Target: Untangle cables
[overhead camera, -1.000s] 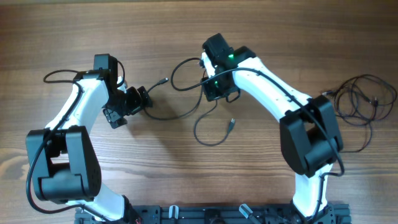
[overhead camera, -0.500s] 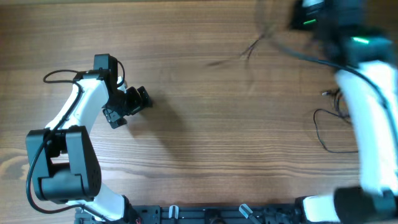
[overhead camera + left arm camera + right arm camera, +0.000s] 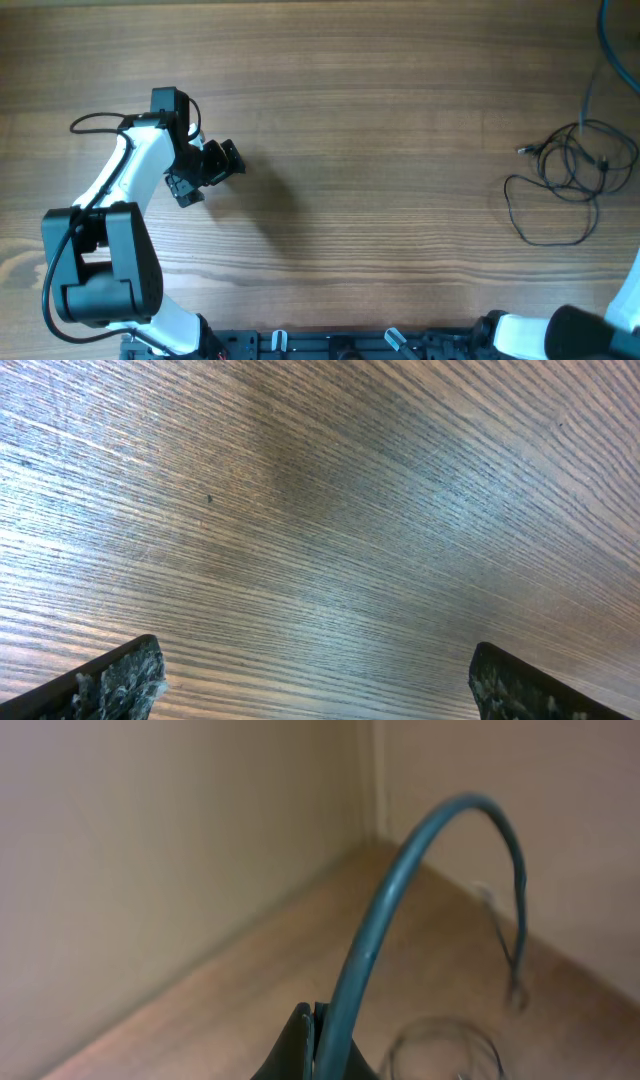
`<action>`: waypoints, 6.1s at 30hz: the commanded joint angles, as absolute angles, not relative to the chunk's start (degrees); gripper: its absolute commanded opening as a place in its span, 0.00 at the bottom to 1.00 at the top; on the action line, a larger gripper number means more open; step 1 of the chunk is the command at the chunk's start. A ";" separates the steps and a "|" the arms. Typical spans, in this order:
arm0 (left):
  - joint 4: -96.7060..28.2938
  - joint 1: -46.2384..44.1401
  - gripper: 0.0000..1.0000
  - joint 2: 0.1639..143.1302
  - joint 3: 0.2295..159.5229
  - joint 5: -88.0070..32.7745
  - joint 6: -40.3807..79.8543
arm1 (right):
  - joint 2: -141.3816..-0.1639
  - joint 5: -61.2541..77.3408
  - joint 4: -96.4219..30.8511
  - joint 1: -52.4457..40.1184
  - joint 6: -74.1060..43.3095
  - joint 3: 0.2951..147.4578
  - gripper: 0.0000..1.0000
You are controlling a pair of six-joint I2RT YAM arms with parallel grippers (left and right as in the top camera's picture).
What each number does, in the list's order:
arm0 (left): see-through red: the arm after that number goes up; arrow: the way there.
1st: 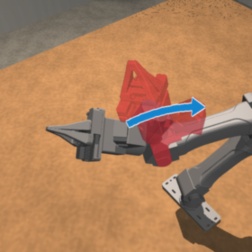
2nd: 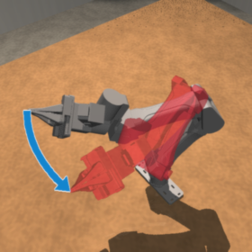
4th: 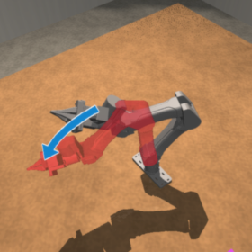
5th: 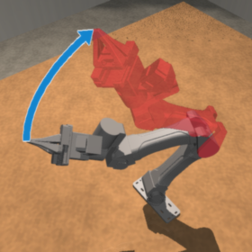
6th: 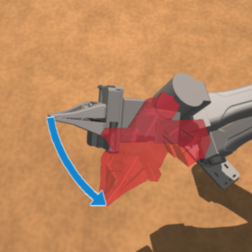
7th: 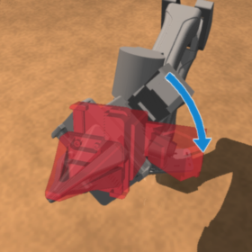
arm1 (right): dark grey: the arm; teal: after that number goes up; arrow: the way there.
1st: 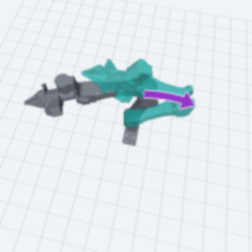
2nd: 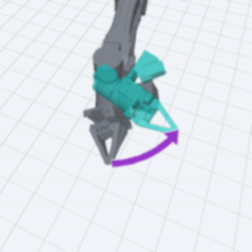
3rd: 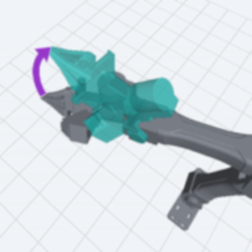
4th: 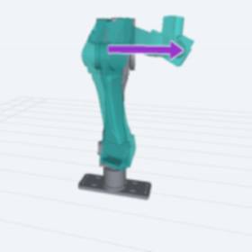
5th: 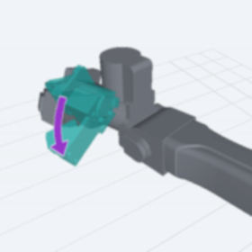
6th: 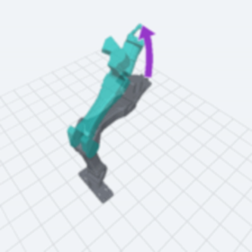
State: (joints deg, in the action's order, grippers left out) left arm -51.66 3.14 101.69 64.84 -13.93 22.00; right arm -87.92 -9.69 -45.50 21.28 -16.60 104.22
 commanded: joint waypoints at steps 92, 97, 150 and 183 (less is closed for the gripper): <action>-55.18 -3.29 1.00 92.20 64.90 -6.96 22.83 | -106.50 11.49 -64.58 -9.58 -4.97 91.11 1.00; -57.10 -3.64 1.00 91.53 64.82 -7.03 21.41 | -105.65 11.42 -64.47 -10.59 -5.13 88.14 1.00; -43.31 -3.62 1.00 44.42 39.13 -9.76 20.58 | -55.81 1.85 -35.64 -9.67 -8.86 50.96 1.00; -43.31 -3.62 1.00 44.42 39.13 -9.76 20.58 | -7.70 4.58 16.05 -4.84 -2.63 8.97 1.00</action>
State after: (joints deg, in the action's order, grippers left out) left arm -43.44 -3.42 44.40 39.64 -10.35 20.12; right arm -10.87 3.46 11.60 -5.08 -1.67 13.65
